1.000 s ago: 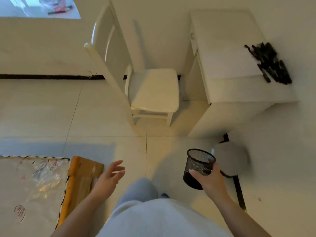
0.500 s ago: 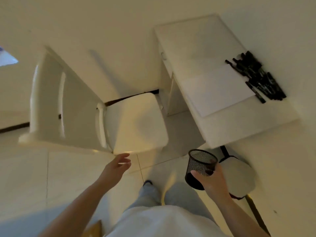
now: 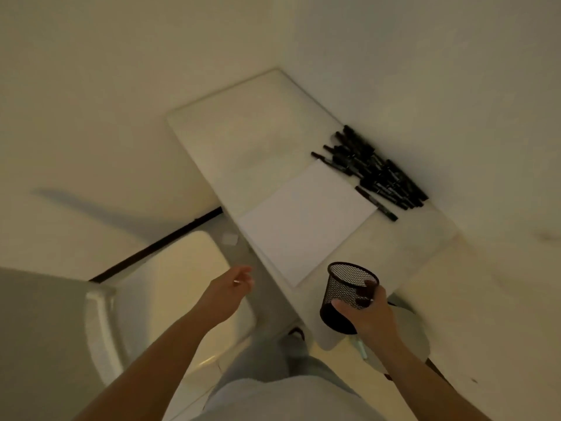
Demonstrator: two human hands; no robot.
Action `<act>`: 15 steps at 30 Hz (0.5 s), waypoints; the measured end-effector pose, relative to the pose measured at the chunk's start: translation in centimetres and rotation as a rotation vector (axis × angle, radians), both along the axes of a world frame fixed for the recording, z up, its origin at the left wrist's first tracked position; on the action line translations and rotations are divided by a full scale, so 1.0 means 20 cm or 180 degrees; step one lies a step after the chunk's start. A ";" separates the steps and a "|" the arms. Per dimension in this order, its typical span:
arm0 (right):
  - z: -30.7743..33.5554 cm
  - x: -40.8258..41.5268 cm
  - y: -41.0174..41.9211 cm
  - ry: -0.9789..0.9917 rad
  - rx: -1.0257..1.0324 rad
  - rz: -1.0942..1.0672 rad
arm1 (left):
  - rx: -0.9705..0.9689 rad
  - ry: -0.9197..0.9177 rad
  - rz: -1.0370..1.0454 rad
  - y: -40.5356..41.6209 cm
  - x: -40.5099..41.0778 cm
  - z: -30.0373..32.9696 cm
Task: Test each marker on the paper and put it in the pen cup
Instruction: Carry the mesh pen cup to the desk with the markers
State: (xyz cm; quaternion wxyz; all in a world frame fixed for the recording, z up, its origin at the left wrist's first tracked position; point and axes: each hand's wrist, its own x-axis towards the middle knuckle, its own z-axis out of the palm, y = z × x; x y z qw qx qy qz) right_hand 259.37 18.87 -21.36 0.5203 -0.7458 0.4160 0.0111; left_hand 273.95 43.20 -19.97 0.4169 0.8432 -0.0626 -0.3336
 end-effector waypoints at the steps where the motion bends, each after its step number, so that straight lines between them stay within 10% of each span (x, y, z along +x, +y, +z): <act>1: 0.00 0.03 -0.04 -0.0006 0.0004 -0.0099 | 0.0014 -0.0050 -0.0151 -0.06 0.03 0.01; 15: -0.09 0.28 -0.24 -0.0299 -0.0223 -0.1577 | 0.1033 -0.0977 -0.2214 -0.81 0.65 -0.11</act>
